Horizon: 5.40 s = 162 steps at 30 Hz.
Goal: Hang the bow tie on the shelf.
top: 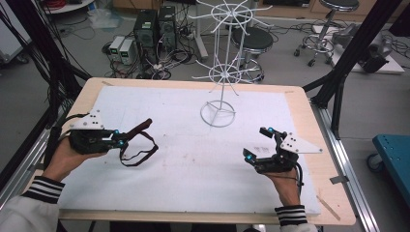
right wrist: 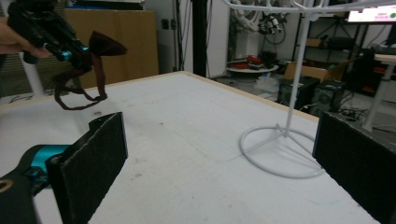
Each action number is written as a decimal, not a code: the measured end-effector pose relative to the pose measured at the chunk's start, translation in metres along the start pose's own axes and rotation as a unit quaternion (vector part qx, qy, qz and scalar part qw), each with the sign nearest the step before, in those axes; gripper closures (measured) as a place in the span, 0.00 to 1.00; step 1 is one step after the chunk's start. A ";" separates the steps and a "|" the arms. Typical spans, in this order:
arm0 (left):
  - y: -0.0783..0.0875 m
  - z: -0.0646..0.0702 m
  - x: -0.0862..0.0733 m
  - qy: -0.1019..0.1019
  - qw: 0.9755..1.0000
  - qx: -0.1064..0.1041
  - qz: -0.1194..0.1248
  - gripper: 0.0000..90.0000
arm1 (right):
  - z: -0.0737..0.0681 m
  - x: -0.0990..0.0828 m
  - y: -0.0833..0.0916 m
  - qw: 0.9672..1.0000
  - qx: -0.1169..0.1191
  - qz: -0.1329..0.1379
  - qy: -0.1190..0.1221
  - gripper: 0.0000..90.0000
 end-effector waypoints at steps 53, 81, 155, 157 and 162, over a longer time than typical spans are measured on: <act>-0.056 0.065 0.094 -0.081 0.987 -0.117 0.075 0.87 | -0.053 0.084 -0.073 0.973 0.187 -0.079 0.110 0.25; -0.058 0.066 0.096 -0.081 0.987 -0.116 0.075 0.84 | -0.067 0.089 -0.080 0.960 0.165 -0.093 0.205 0.94; -0.041 0.028 -0.033 0.051 0.960 0.056 0.270 0.02 | 0.001 0.144 -0.059 0.993 -0.013 -0.022 0.117 0.94; -0.042 0.028 -0.034 0.053 0.959 0.059 0.273 0.02 | 0.003 0.145 -0.059 0.993 -0.017 -0.022 0.112 0.94; -0.044 0.026 -0.038 0.055 0.958 0.062 0.274 0.02 | 0.011 0.150 -0.061 0.994 -0.029 -0.025 0.105 0.94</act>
Point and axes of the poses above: each handheld gripper's, and its own axes: y roughly backward along the jaws, x roughly out of its top, z roughly to its right, the point moved 6 cm from there along -y, roughly forward along the jaws, and after that the axes turned 14 degrees about -z, right-handed, at the moved point
